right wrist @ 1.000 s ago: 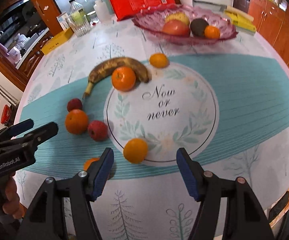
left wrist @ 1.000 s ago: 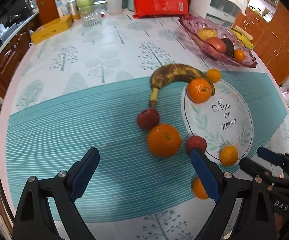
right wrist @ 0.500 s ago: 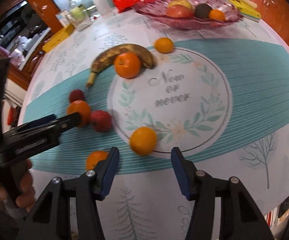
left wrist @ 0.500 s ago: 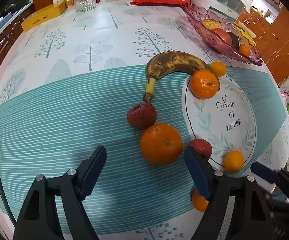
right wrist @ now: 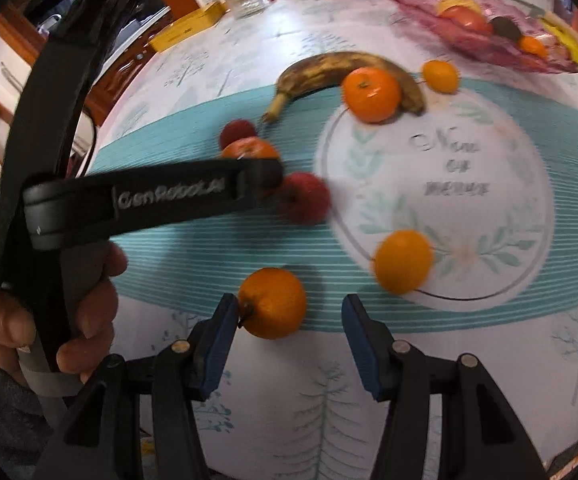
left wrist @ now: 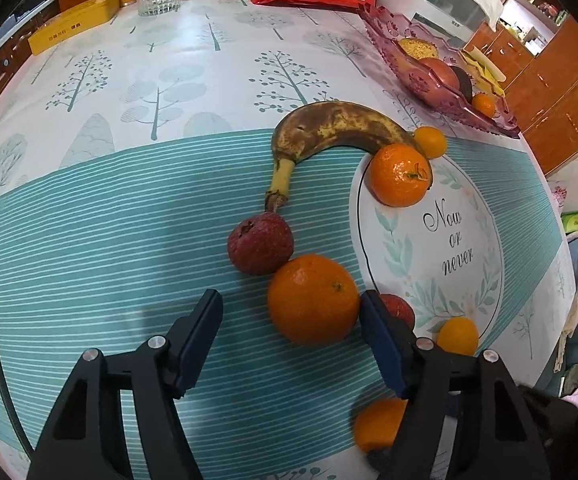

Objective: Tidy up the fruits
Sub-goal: 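Grasp a large orange with the left tool while the right tool grasps a tangerine, then carry the orange with the left tool while the right tool carries the tangerine to the pink bowl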

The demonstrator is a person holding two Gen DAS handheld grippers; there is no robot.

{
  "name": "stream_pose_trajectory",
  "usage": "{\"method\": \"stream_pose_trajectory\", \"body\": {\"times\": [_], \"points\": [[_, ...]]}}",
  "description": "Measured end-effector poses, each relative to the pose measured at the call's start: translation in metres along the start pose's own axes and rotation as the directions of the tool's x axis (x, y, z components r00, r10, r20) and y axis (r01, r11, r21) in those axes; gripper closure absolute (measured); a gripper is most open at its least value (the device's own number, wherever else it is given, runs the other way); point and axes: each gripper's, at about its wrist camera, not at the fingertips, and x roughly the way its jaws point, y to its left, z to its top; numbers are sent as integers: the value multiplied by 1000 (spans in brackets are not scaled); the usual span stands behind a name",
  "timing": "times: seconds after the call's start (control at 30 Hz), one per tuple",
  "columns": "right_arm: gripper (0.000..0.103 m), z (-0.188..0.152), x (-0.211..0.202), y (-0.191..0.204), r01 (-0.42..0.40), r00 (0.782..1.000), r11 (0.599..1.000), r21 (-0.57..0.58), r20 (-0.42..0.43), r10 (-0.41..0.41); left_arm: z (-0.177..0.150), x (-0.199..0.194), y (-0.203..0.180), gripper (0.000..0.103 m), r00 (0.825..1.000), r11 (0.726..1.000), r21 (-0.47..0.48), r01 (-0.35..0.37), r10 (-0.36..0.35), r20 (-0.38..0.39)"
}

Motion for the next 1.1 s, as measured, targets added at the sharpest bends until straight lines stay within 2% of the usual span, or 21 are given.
{"method": "stream_pose_trajectory", "body": {"times": [0.1, 0.13, 0.2, 0.27, 0.3, 0.53, 0.73, 0.8, 0.97, 1.1], "points": [[55, -1, 7, 7, 1, 1000, 999, -40, -4, -2, 1, 2, -1, 37, 1000, 1000, -6, 14, -14, -2], [66, -1, 9, 9, -7, 1000, 998, -56, -13, 6, 1, 2, -1, 40, 1000, 1000, -9, 21, -21, -3], [66, 0, 9, 11, -4, 1000, 998, -66, -5, 3, 2, 3, -3, 46, 999, 999, -12, 36, -36, -2], [67, 0, 8, 8, -16, 1000, 998, -61, -6, 16, 2, 2, -5, 58, 999, 998, -10, 54, -54, 3], [67, -1, 7, 7, -11, 1000, 998, -60, -4, 11, 2, 2, -7, 60, 998, 998, -6, 59, -59, 6], [68, 2, -19, -13, 23, 998, 999, -45, 54, -21, 0, -4, -13, 61, 999, 1000, -1, 30, -30, 11], [68, 13, -64, -41, 80, 986, 996, -33, 149, -74, 2, -38, -23, 62, 999, 1000, 30, 8, -10, 46], [68, 17, -83, -50, 126, 976, 991, -49, 187, -114, 7, -54, -30, 62, 998, 999, 44, -2, -1, 70], [68, 44, -132, -77, 263, 931, 960, -95, 285, -227, 27, -90, -50, 61, 991, 998, 55, -9, 1, 131], [68, 65, -168, -104, 387, 871, 916, -102, 368, -326, 45, -118, -70, 61, 982, 997, 72, -20, 6, 188]]}}
